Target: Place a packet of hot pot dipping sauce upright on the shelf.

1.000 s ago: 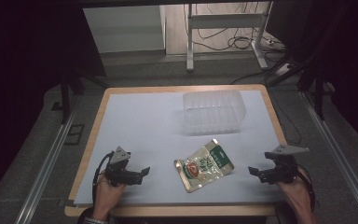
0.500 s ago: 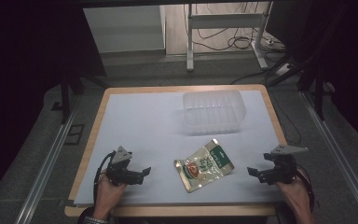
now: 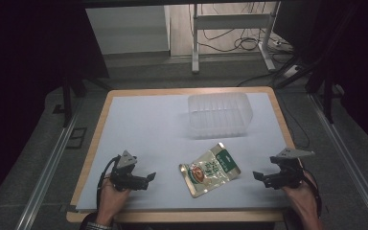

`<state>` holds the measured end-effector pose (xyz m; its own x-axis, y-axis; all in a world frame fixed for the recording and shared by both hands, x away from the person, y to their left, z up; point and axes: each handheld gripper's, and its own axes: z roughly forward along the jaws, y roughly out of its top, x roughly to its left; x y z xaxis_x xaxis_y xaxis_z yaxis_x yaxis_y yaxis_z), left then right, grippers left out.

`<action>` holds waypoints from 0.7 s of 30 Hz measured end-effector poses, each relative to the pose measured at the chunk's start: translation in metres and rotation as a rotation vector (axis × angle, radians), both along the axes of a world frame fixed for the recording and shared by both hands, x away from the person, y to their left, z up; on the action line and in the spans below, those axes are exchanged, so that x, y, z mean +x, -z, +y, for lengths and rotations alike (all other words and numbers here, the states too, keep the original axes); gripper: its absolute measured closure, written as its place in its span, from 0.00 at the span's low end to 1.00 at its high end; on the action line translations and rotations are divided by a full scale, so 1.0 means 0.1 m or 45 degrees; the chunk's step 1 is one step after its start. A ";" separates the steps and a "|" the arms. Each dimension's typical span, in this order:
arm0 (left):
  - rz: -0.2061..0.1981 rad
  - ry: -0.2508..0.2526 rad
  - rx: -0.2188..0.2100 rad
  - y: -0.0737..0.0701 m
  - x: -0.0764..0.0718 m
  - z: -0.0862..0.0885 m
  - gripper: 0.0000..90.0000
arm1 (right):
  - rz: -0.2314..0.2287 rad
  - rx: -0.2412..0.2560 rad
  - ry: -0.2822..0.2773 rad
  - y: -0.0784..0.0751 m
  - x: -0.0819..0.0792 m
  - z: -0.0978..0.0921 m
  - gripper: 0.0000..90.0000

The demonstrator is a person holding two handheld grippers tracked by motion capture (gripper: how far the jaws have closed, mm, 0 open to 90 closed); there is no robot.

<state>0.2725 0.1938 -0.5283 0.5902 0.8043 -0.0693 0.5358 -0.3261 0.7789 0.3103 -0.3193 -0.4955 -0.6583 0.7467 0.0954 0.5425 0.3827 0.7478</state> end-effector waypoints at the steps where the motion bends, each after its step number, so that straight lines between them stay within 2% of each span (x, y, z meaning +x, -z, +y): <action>1: 0.002 0.000 0.001 0.00 0.00 0.00 0.02 | -0.004 0.000 -0.002 0.00 0.00 0.00 0.02; 10: 0.001 0.011 0.017 0.01 0.00 -0.01 0.02 | -0.012 0.026 -0.009 -0.03 0.02 0.07 0.02; 17: -0.007 0.008 0.010 0.01 0.00 0.00 0.02 | 0.026 0.043 -0.036 -0.05 0.06 0.14 0.04; 21: -0.005 0.012 0.009 0.01 0.01 0.00 0.02 | 0.038 0.028 -0.038 -0.06 0.10 0.22 0.05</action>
